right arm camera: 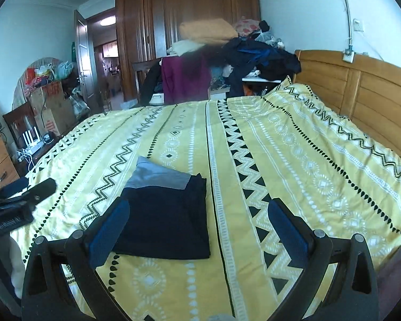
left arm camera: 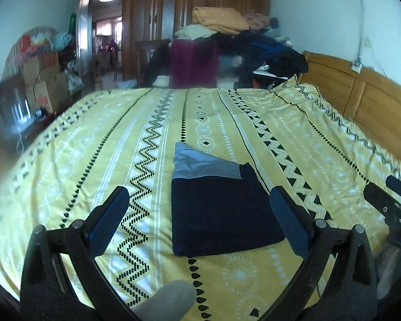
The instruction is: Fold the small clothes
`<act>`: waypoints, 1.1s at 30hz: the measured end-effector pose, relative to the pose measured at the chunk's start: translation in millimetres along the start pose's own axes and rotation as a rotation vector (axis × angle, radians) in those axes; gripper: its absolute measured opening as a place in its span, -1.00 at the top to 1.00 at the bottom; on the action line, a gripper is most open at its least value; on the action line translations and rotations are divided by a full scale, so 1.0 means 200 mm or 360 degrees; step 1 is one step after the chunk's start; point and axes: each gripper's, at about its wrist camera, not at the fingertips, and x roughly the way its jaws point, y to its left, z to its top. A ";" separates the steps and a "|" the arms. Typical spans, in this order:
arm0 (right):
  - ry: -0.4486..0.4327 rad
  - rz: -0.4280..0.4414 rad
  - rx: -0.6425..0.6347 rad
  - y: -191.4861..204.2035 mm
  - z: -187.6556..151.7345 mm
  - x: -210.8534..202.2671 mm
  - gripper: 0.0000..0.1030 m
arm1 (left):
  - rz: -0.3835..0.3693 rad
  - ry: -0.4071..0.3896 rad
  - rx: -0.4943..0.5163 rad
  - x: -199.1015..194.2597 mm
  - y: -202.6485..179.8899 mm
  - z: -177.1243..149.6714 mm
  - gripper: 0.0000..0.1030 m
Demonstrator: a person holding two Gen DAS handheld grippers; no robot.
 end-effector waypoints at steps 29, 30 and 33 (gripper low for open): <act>0.0346 -0.0007 0.0011 -0.09 -0.43 -0.06 -0.98 | 0.0129 -0.0217 -0.0017 -0.19 -0.04 0.10 -1.00; 0.0334 -0.0020 -0.0006 -0.09 -0.41 -0.05 -0.99 | 0.0125 -0.0215 -0.0011 -0.19 -0.05 0.10 -1.00; 0.0297 -0.0065 -0.0063 -0.08 -0.38 -0.08 -1.00 | 0.0113 -0.0191 0.0000 -0.19 -0.07 0.11 -1.00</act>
